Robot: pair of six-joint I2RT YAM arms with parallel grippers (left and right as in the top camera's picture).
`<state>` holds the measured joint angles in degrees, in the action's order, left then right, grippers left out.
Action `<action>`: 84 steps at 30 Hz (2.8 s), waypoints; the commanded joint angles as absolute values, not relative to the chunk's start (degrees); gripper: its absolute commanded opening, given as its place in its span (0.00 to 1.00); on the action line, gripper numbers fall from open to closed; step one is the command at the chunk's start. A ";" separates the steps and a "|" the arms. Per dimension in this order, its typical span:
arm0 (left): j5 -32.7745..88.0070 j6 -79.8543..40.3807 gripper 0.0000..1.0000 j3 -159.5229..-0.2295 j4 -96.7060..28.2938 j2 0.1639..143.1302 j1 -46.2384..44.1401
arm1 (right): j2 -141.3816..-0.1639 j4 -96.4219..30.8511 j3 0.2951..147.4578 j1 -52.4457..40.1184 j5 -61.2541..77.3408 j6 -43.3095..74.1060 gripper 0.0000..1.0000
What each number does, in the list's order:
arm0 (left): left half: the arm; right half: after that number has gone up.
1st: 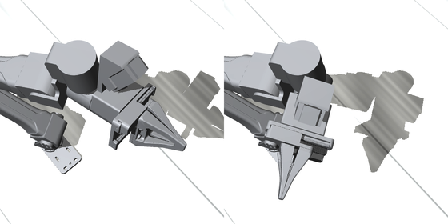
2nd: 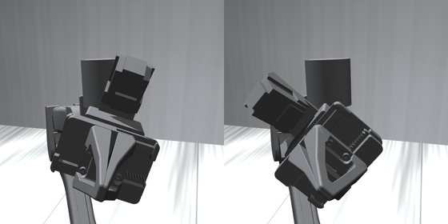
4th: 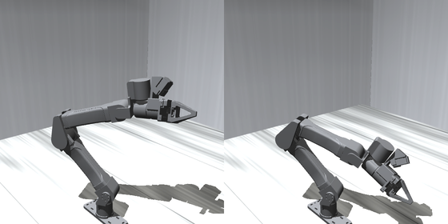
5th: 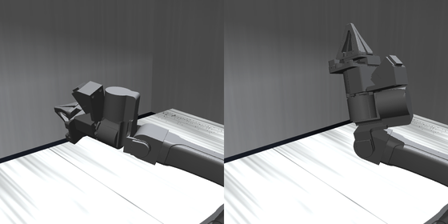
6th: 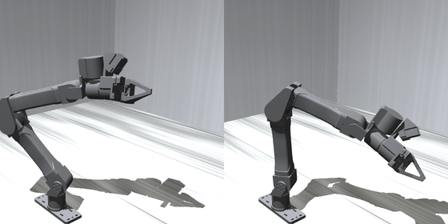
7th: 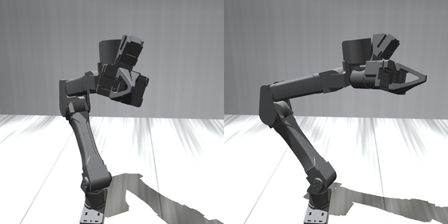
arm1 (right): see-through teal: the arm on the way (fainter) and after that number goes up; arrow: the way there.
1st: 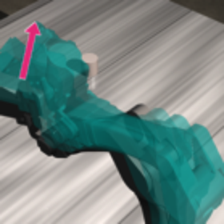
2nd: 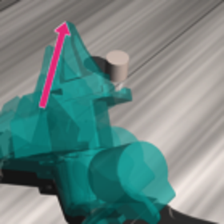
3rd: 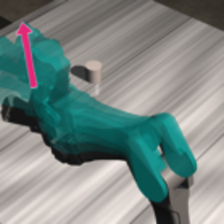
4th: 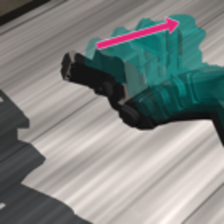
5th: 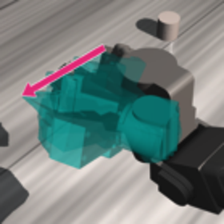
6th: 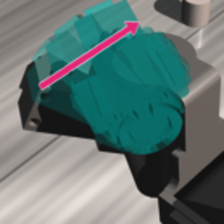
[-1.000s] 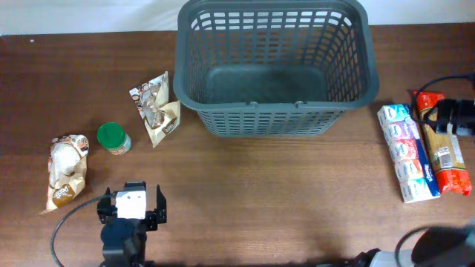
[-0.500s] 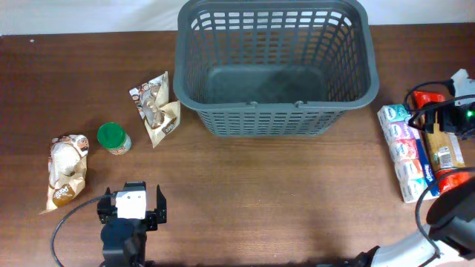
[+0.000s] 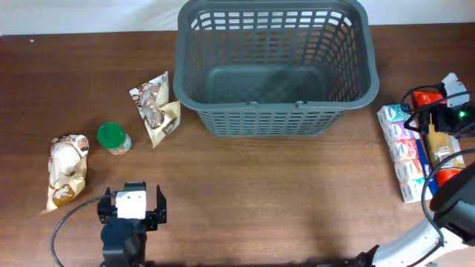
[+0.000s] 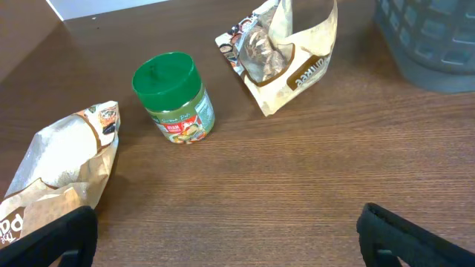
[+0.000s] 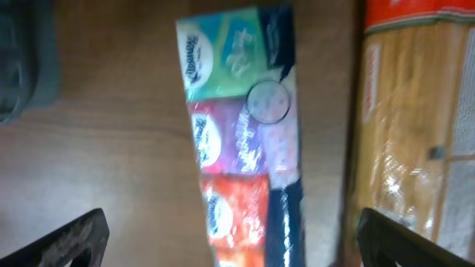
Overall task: Pack container
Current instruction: 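Move the right gripper over the Kleenex tissue packs and grasp them, then lift the tissue packs and lower them into the grey basket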
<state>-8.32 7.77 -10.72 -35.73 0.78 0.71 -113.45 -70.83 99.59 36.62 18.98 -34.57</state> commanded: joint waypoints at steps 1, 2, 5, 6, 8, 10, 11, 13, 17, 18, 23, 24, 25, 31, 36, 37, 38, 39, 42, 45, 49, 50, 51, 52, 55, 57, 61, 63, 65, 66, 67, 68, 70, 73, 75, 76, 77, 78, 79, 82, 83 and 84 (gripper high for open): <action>-7.68 8.69 0.99 -10.48 -35.59 0.34 0.54 | -113.73 -70.41 100.18 36.73 21.19 -34.72 0.99; -7.68 8.69 0.99 -10.48 -35.59 0.34 0.54 | -113.73 -70.48 100.18 36.73 22.55 -33.06 0.99; -7.70 8.69 0.99 -10.48 -35.59 0.34 0.54 | -113.73 -69.67 100.18 36.73 22.85 -30.83 0.99; -7.70 8.69 0.99 -10.48 -35.59 0.34 0.54 | -113.73 -69.04 100.18 36.73 22.33 -30.83 0.99; -7.68 8.69 0.99 -10.48 -35.59 0.34 0.54 | -113.73 -68.75 100.18 36.73 22.24 -30.70 0.99; -7.70 8.69 0.99 -10.48 -35.59 0.34 0.54 | -113.73 -69.08 100.18 36.67 19.75 -28.14 0.99; -7.68 8.69 0.99 -10.48 -35.59 0.34 0.54 | -113.73 -69.49 100.18 36.58 18.22 -27.51 0.99; -7.70 8.69 0.99 -10.48 -35.59 0.34 0.54 | -113.73 -70.65 100.18 36.05 14.83 -27.49 0.99; -7.70 8.69 0.99 -10.48 -35.59 0.34 0.54 | -113.73 -71.18 100.05 34.00 9.41 -26.02 0.99; -7.68 8.69 0.99 -10.48 -35.59 0.34 0.54 | -113.73 -71.40 99.85 33.19 7.53 -25.91 0.99; -7.68 8.69 0.99 -10.48 -35.59 0.34 0.54 | -113.73 -73.32 98.24 28.38 0.08 -24.51 0.99; -7.70 8.69 0.99 -10.48 -35.57 0.34 0.54 | -113.73 -73.28 97.67 27.46 -0.99 -24.34 0.99; -7.70 8.69 0.99 -10.48 -35.59 0.34 0.54 | -113.73 -72.99 96.99 26.52 -2.00 -24.05 0.99; -7.70 8.69 0.99 -10.48 -35.59 0.34 0.54 | -113.75 -68.45 92.84 25.80 -3.70 -23.00 0.99; -7.68 8.69 0.99 -10.48 -35.59 0.34 0.54 | -113.75 -63.70 88.64 28.18 -2.96 -21.37 0.99; -7.70 8.69 0.99 -10.48 -35.59 0.34 0.54 | -113.75 -62.92 87.94 28.51 -2.59 -20.84 0.99; -7.70 8.69 0.99 -10.48 -35.59 0.34 0.54 | -113.75 -62.24 87.53 28.62 -2.04 -20.67 0.99; -7.70 8.69 0.99 -10.48 -35.59 0.34 0.54 | -113.75 -61.63 87.11 28.69 -1.91 -20.64 0.99; -7.70 8.69 0.99 -10.48 -35.59 0.34 0.54 | -113.78 -60.34 86.35 28.69 -1.93 -19.90 0.99; -7.68 8.69 0.99 -10.48 -35.59 0.34 0.54 | -113.80 -59.11 85.43 28.62 -1.23 -18.48 0.99; -7.70 8.69 0.99 -10.48 -35.59 0.34 0.54 | -113.97 -58.17 84.05 28.53 1.04 -18.15 0.99; -7.68 8.69 0.99 -10.48 -35.59 0.34 0.54 | -114.02 -57.74 83.77 28.53 1.04 -18.06 0.99; -7.68 8.69 0.99 -10.48 -35.59 0.34 0.54 | -114.17 -57.34 83.72 28.53 1.02 -17.65 0.99; -7.70 8.69 0.99 -10.48 -35.59 0.34 0.54 | -114.43 -57.08 83.72 28.53 1.02 -17.43 0.99; -7.68 8.69 0.99 -10.48 -35.59 0.34 0.54 | -115.63 -56.69 83.68 28.53 1.02 -16.97 0.99; -7.70 8.69 0.99 -10.48 -35.59 0.34 0.54 | -117.19 -56.69 83.66 28.53 0.84 -15.81 0.99; -7.70 8.69 0.99 -10.48 -35.59 0.34 0.54 | -121.45 -56.75 83.66 28.51 0.80 -13.74 0.99; -7.70 8.69 0.99 -10.48 -35.59 0.34 0.54 | -123.37 -56.80 83.66 28.53 0.78 -12.95 0.99; -7.68 8.69 0.99 -10.48 -35.59 0.34 0.54 | -124.60 -56.80 83.66 28.53 0.80 -12.93 1.00; -7.68 8.69 0.99 -10.48 -35.59 0.34 0.54 | -124.90 -56.84 83.66 28.53 0.71 -12.95 0.96; -7.68 8.69 0.99 -10.48 -35.59 0.34 0.54 | -124.90 -56.99 83.66 28.53 0.69 -12.95 0.84; -7.70 8.69 0.99 -10.48 -35.59 0.34 0.54 | -124.92 -57.17 83.66 28.53 0.58 -12.97 0.57; -7.68 8.69 0.99 -10.48 -35.59 0.34 0.54 | -124.88 -57.17 83.68 28.53 0.38 -12.95 0.04; -7.68 8.69 0.99 -10.48 -35.59 0.34 0.54 | -124.86 -57.32 83.70 28.51 0.43 -12.49 0.04; -7.70 8.69 0.99 -10.48 -35.59 0.34 0.54 | -124.70 -57.45 84.07 28.53 0.69 -10.87 0.04; -7.70 8.69 0.99 -10.48 -35.59 0.34 0.54 | -124.53 -57.84 84.58 28.51 0.84 -9.87 0.04; -7.68 8.69 0.99 -10.48 -35.59 0.34 0.54 | -124.31 -58.43 85.38 28.51 0.86 -9.04 0.04; -7.70 8.69 0.99 -10.48 -35.59 0.34 0.54 | -123.96 -59.33 86.54 28.51 0.86 -8.23 0.04; -7.68 8.69 0.99 -10.48 -35.59 0.34 0.54 | -123.52 -60.60 88.14 28.51 1.13 -8.01 0.04; -7.68 8.69 0.99 -10.48 -35.59 0.34 0.54 | -121.95 -65.91 95.64 28.51 2.46 -8.01 0.04; -7.70 8.69 0.99 -10.48 -35.59 0.34 0.54 | -121.43 -68.07 98.98 28.51 3.46 -8.01 0.04; -7.68 8.69 0.99 -10.48 -35.59 0.34 0.54 | -121.01 -69.97 102.10 28.51 4.47 -8.01 0.04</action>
